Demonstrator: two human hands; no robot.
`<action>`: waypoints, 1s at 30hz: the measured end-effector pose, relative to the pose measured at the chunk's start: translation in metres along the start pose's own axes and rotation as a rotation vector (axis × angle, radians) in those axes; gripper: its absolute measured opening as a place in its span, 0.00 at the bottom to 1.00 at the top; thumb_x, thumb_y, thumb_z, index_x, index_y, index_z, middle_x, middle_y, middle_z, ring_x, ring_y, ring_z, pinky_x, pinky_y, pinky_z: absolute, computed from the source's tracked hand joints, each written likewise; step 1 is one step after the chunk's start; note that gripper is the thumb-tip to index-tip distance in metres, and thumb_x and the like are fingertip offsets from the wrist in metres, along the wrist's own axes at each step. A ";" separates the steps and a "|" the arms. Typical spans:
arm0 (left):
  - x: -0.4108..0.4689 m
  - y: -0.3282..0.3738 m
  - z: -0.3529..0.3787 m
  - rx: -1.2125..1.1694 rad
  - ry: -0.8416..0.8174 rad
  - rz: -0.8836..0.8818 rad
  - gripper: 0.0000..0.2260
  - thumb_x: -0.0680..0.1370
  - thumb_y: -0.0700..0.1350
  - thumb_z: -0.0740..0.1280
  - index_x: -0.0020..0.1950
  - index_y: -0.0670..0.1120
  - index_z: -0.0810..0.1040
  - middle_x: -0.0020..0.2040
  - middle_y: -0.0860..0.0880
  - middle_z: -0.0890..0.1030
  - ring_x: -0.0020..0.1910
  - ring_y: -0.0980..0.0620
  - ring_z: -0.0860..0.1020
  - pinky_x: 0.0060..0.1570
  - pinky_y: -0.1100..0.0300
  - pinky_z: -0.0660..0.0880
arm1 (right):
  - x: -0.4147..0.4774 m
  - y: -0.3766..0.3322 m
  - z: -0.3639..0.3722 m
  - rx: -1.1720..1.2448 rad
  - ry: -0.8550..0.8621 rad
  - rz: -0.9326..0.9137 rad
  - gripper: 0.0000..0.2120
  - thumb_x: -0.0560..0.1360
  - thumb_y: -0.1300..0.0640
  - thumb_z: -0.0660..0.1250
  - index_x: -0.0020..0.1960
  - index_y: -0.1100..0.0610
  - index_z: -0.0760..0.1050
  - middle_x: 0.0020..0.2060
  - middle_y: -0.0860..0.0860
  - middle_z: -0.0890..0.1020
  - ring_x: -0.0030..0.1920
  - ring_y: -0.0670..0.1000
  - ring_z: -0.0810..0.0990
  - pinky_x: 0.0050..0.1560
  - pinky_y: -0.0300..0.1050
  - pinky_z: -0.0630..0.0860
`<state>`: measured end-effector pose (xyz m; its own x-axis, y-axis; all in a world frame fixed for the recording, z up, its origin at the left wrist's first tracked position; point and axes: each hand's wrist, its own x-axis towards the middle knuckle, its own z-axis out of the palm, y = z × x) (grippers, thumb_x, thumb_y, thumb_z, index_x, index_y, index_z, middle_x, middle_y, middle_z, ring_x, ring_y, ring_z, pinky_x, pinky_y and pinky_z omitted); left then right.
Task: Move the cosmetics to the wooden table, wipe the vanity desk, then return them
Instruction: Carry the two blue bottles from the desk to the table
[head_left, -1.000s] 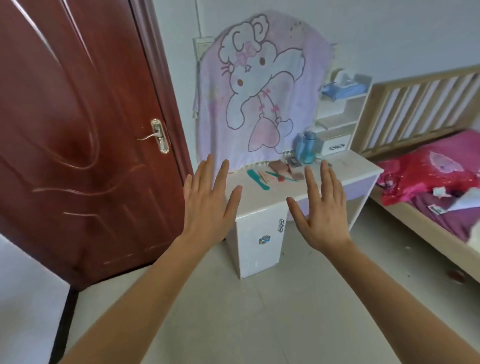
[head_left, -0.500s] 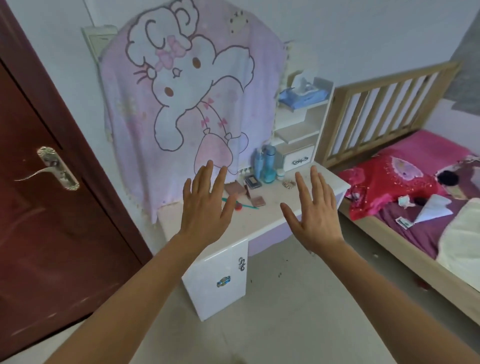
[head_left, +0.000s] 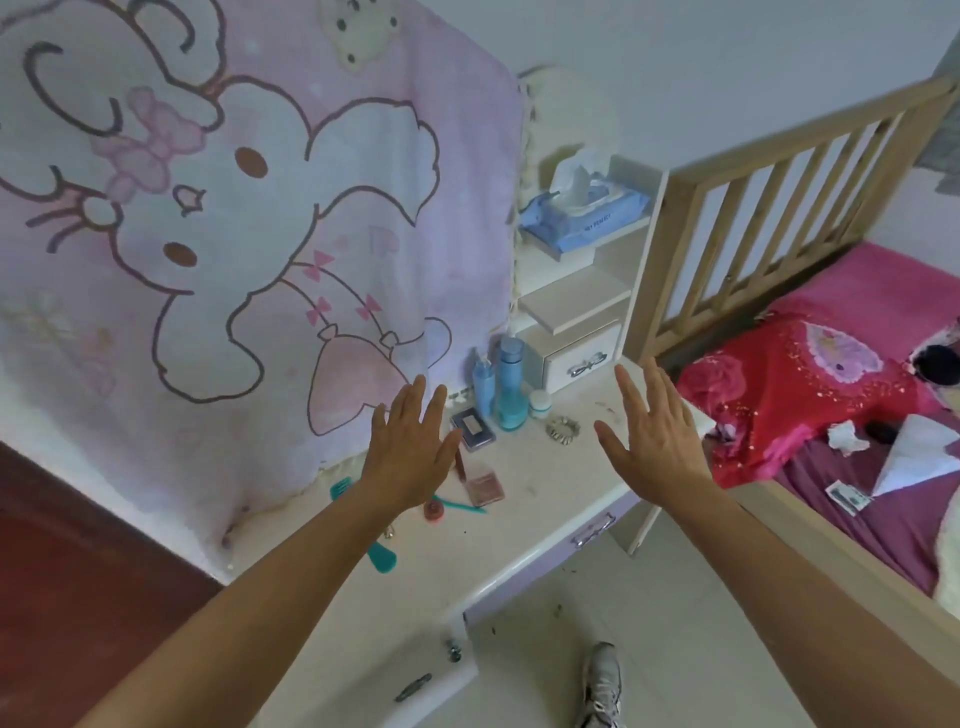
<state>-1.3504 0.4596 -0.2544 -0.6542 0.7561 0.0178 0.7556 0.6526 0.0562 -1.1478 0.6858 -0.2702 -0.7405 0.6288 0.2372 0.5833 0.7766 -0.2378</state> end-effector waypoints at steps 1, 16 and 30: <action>0.018 0.001 0.007 0.002 0.001 -0.013 0.28 0.82 0.59 0.46 0.80 0.51 0.44 0.80 0.46 0.43 0.79 0.46 0.45 0.76 0.44 0.47 | 0.020 0.007 0.009 0.004 -0.020 -0.011 0.36 0.79 0.37 0.53 0.81 0.50 0.45 0.80 0.56 0.44 0.79 0.58 0.46 0.77 0.59 0.55; 0.182 0.011 0.079 -0.259 -0.155 -0.240 0.30 0.81 0.55 0.60 0.79 0.47 0.54 0.79 0.45 0.55 0.76 0.43 0.57 0.72 0.45 0.61 | 0.244 0.023 0.105 0.222 -0.383 -0.257 0.22 0.82 0.43 0.56 0.72 0.51 0.69 0.66 0.51 0.76 0.65 0.53 0.75 0.62 0.48 0.71; 0.263 0.004 0.194 -0.721 -0.201 -0.500 0.29 0.76 0.50 0.68 0.75 0.53 0.62 0.71 0.53 0.71 0.69 0.51 0.69 0.67 0.55 0.68 | 0.260 0.005 0.247 0.515 -0.333 -0.191 0.34 0.80 0.49 0.62 0.79 0.43 0.46 0.75 0.54 0.61 0.70 0.58 0.69 0.52 0.53 0.79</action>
<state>-1.5136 0.6706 -0.4434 -0.8325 0.4312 -0.3478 0.1372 0.7687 0.6247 -1.4200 0.8434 -0.4425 -0.9279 0.3712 0.0346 0.2570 0.7041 -0.6619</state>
